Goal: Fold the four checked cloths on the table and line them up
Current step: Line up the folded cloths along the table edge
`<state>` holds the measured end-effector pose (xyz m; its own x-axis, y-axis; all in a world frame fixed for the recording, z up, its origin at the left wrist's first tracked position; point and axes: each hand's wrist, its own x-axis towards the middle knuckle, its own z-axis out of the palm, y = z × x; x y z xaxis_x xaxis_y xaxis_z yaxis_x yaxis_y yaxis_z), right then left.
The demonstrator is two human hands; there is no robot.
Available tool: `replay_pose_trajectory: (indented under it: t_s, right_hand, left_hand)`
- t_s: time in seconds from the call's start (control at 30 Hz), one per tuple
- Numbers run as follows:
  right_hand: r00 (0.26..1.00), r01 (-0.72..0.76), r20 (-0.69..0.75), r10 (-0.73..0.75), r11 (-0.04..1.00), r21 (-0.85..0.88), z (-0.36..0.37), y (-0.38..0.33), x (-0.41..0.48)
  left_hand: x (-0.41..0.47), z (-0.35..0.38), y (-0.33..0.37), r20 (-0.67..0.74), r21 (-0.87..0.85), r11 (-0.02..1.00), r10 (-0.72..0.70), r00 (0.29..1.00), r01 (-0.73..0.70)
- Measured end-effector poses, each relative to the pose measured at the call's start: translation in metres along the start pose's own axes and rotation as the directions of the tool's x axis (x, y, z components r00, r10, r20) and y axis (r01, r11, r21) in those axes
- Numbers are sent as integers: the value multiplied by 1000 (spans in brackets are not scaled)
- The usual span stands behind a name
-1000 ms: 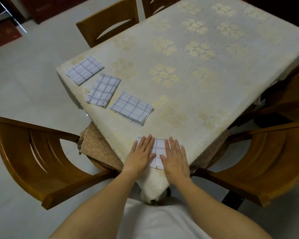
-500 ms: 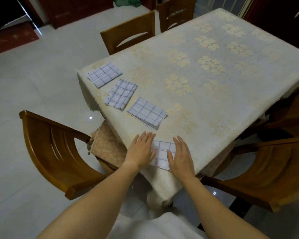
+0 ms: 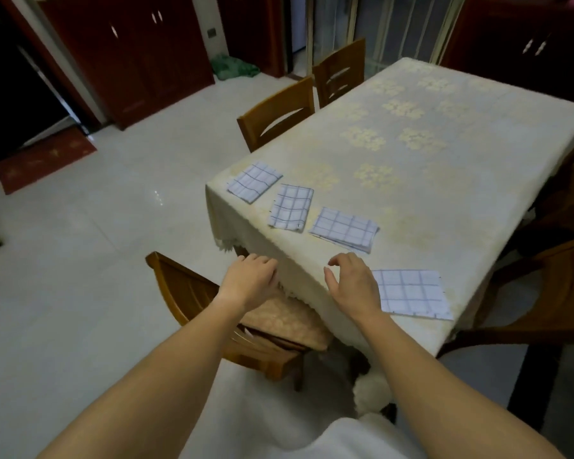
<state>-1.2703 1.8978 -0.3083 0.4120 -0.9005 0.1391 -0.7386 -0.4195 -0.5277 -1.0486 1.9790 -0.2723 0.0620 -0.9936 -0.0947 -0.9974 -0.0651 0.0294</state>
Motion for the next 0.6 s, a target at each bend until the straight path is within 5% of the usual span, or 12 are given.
replay_pose_trajectory:
  t_s: [0.6]
  right_hand:
    - [994, -22, 108, 18, 999, 44, 98, -151, 70]
  left_hand:
    - [13, -30, -172, 59, 7, 990, -140, 988, 140]
